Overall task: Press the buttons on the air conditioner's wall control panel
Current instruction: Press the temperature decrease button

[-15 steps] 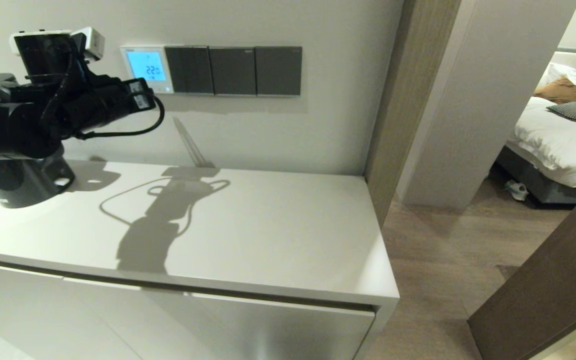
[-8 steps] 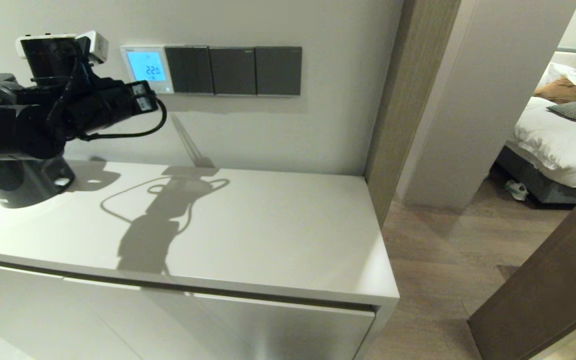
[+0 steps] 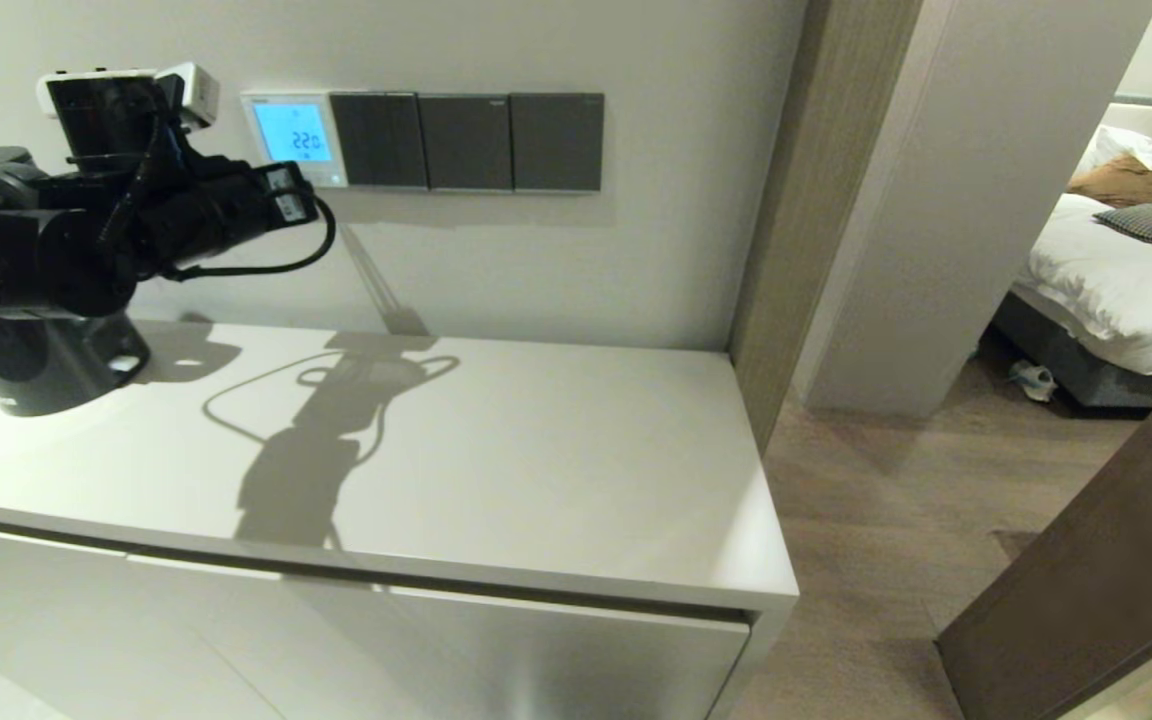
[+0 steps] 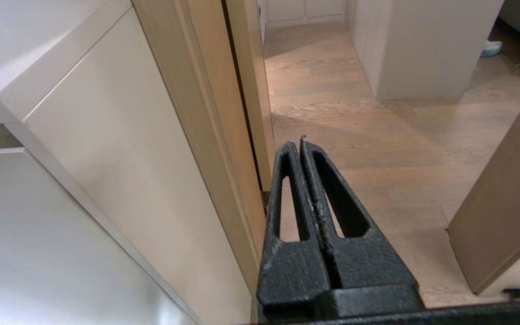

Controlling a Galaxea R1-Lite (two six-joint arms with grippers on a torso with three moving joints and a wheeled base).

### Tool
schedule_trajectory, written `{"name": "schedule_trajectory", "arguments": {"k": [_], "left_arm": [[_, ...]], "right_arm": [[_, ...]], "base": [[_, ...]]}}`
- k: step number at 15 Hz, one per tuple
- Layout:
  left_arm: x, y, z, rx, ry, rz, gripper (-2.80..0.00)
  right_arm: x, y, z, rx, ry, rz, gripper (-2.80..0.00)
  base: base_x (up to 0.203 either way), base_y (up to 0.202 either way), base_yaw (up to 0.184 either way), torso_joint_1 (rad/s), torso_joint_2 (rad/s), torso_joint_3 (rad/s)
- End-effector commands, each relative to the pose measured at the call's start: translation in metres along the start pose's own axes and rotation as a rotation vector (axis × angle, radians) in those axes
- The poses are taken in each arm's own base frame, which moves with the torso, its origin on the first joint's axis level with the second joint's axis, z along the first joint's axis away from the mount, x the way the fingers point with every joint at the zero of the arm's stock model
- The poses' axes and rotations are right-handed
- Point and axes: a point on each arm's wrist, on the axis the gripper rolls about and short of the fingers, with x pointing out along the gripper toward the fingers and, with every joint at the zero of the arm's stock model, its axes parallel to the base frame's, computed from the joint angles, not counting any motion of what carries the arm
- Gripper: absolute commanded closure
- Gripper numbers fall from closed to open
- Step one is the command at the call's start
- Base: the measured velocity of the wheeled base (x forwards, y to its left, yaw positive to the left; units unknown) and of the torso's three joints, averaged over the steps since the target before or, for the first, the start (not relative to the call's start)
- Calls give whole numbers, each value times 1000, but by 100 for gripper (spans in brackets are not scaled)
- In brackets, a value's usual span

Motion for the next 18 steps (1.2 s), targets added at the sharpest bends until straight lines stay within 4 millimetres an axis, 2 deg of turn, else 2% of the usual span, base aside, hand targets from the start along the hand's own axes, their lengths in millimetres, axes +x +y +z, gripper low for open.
{"name": "schedule_trajectory", "arguments": {"k": [1,7,18], "left_arm": [[-1,0,0,0,0,0,0],[-16,-3,7,1,-9,-4,0],[-11,-2,5,0,-7,-2,0]], "right_arm": [[0,0,0,0,3,1,0],[0,0,0,0,3,1,0],[0,0,0,0,3,1,0]], "base": [[0,0,0,0,0,0],[0,0,0,0,0,0],[0,0,0,0,0,0]]}}
